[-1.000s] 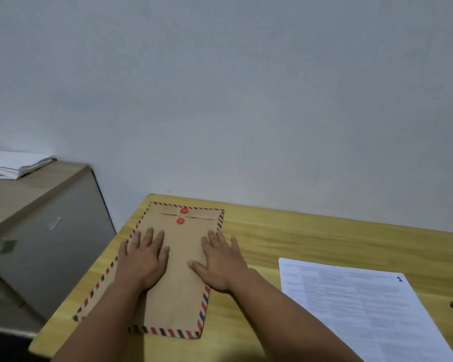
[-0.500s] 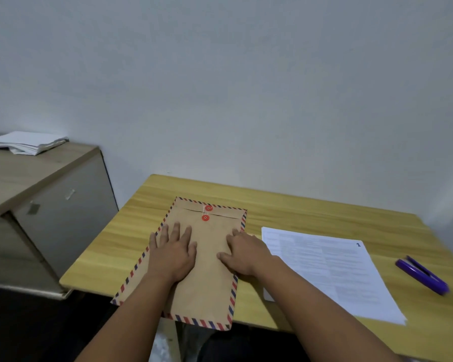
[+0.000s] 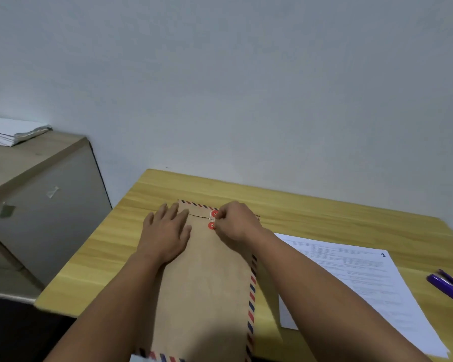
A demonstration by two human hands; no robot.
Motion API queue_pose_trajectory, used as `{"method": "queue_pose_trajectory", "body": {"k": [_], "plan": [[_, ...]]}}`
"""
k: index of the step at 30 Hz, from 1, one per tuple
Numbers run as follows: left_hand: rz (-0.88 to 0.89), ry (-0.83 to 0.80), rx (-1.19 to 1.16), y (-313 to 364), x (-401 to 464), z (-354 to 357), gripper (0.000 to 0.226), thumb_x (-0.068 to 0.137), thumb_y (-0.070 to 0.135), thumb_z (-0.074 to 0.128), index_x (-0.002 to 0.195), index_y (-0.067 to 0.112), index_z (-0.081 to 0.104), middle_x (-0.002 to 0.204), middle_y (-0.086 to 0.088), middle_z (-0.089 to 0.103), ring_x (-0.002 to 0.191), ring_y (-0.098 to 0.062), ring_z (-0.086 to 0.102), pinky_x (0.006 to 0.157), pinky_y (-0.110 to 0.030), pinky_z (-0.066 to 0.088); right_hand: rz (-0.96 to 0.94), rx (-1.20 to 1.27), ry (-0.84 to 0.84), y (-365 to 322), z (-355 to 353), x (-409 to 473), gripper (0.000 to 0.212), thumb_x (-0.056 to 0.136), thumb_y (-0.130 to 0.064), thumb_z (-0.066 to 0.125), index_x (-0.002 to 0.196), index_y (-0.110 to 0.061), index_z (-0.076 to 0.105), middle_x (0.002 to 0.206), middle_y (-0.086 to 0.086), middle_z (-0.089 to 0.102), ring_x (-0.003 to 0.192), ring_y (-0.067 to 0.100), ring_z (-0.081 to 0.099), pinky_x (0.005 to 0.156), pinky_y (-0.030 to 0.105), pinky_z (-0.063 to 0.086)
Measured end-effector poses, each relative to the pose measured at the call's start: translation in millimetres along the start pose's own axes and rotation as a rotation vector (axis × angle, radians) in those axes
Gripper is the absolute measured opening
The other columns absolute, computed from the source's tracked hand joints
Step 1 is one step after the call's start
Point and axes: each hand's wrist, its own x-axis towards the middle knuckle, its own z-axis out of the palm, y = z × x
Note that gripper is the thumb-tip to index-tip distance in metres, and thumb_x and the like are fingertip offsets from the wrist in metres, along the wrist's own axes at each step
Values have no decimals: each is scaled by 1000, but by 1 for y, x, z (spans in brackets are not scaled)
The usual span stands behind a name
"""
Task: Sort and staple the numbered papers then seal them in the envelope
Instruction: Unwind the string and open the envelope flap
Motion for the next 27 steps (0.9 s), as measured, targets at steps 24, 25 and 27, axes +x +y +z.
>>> {"method": "queue_pose_trajectory", "body": {"k": [24, 25, 27], "plan": [[-49, 47, -1, 0, 6, 13, 60, 101, 56, 26, 157, 34, 34, 169, 1, 24, 157, -24, 13, 125, -53, 11, -220, -4, -167, -13, 8, 14, 13, 74, -25, 76, 75, -17, 66, 71, -6, 66, 67, 16, 59, 67, 39, 54], [-52, 46, -1, 0, 6, 12, 60, 101, 55, 26, 157, 34, 34, 169, 1, 24, 157, -24, 13, 125, -53, 11, -220, 35, -169, -6, 7, 11, 13, 73, -24, 76, 73, -17, 66, 71, -7, 66, 66, 14, 58, 66, 38, 54], [-55, 48, -4, 1, 6, 12, 60, 101, 55, 26, 157, 34, 34, 169, 2, 24, 157, -24, 13, 125, -53, 10, -199, 108, -135, 8, 2, 9, 12, 72, -23, 75, 71, -16, 66, 67, -9, 64, 63, 11, 56, 64, 33, 51]]}}
